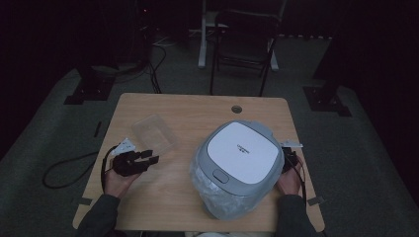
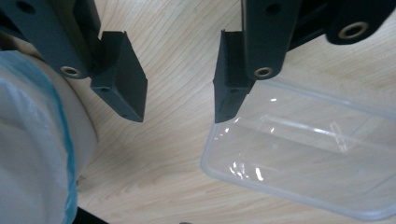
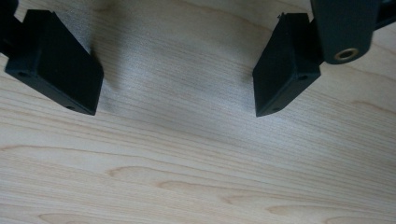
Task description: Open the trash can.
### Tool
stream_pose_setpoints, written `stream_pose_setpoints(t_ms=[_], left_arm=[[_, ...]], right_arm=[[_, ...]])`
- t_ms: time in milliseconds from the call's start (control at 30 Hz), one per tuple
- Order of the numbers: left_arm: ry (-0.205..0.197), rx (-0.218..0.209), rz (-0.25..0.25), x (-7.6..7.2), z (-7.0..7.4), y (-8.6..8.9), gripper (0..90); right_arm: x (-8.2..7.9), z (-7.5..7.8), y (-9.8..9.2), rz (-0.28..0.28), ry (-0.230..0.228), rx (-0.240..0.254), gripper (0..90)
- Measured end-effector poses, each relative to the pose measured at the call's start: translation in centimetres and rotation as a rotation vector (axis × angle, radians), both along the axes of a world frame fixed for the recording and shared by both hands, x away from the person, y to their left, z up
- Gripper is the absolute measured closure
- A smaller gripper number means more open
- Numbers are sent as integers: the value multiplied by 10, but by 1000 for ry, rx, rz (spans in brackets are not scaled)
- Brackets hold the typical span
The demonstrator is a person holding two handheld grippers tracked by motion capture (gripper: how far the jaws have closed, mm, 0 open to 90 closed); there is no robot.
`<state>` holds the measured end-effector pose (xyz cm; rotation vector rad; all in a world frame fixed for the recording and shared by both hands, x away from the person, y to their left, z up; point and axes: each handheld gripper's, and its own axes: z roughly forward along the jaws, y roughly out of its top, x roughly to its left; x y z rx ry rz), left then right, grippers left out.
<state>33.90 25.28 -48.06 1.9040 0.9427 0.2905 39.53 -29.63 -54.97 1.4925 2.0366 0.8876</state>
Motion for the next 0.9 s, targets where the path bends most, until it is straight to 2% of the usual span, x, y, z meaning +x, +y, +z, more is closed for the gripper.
stream_pose_setpoints(t_ms=[300, 633, 900], left_arm=[[-19, -9, -29, -1, 16, -5, 575], [-23, -4, -65, 1, 29, -11, 566], [-45, -8, -87, 2, 43, -15, 566]], right_arm=[[0, 0, 0, 2, -1, 0, 154], [0, 0, 0, 1, 0, -1, 155], [-1, 0, 0, -1, -1, -1, 155]])
